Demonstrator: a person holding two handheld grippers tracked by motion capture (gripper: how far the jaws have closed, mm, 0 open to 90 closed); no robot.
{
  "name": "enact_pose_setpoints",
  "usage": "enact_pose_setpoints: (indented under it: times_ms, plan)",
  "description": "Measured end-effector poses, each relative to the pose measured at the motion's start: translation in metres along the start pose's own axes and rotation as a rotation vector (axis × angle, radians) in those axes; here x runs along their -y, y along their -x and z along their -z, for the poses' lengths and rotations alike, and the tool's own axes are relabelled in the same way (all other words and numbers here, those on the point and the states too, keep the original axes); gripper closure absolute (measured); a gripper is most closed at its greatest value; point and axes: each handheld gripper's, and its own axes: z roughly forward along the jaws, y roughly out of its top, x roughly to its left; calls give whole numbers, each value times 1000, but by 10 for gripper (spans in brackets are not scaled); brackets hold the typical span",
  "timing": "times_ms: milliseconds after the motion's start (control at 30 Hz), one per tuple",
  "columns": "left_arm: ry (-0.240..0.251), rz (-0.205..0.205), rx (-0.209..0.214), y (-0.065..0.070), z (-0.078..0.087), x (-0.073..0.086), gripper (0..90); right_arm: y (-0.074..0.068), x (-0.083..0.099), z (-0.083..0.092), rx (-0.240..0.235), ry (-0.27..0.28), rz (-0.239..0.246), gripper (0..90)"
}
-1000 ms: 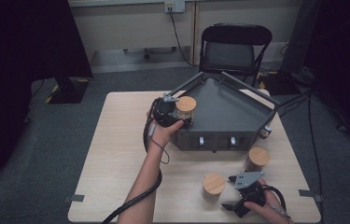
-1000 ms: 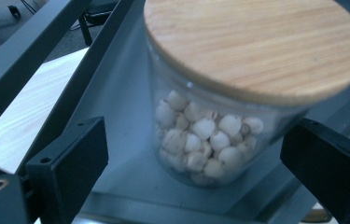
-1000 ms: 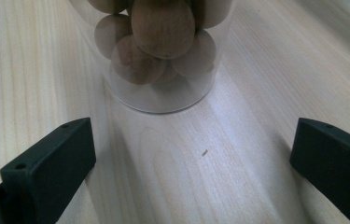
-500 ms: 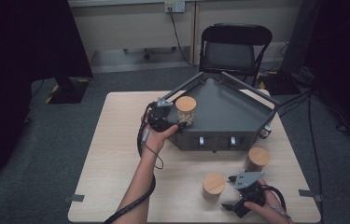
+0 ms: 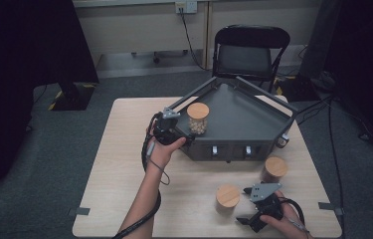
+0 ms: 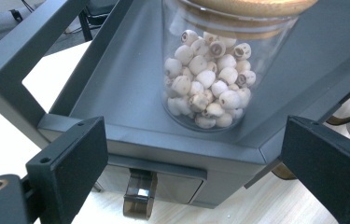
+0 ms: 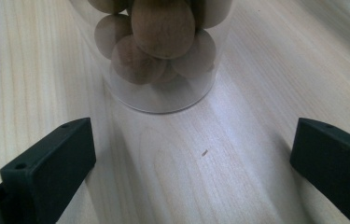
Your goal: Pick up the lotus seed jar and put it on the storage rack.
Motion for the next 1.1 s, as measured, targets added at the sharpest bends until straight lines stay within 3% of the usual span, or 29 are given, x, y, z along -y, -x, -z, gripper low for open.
enact_pose_setpoints:
  times_ms: [433, 1100]
  plan:
    - [-1, -7, -2, 0, 8, 12, 73, 0, 0, 0, 0, 0, 0, 0]
    - [-16, 28, -8, -5, 9, 43, 74, -1, 0, 0, 3, 0, -2, 0]
